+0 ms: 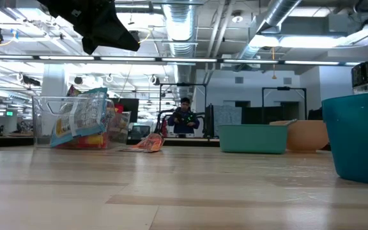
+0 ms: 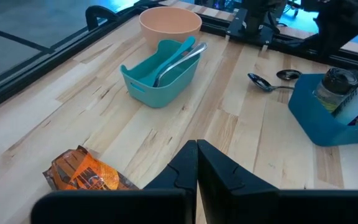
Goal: Pick & Place Food Item
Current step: Adjust the blue bin
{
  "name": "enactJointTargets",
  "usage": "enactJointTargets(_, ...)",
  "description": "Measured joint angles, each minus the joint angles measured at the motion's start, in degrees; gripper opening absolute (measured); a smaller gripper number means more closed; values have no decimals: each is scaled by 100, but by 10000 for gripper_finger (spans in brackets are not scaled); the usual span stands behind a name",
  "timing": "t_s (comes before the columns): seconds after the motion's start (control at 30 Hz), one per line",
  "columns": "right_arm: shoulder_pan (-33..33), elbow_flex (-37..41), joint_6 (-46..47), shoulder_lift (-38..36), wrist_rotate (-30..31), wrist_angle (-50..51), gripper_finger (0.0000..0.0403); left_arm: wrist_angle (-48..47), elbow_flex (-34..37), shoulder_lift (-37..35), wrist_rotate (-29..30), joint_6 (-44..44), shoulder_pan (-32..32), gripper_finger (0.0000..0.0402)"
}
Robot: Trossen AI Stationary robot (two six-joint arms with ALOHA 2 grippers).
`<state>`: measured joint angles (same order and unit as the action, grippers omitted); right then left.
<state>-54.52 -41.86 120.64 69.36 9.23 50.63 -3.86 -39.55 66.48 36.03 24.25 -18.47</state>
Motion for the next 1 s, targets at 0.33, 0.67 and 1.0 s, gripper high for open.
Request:
enactJointTargets(0.33, -56, 36, -1, 568, -28, -908, 37, 3, -1, 0, 0, 0, 2, 1)
enactJointTargets(0.67, 49, 36, -64, 1014, -36, -1643, 3, 4, -2, 0, -2, 2, 0, 1)
enactJointTargets(1.0, 289, 36, -283, 1061, -35, -2061, 1, 2, -2, 0, -2, 1, 2, 1)
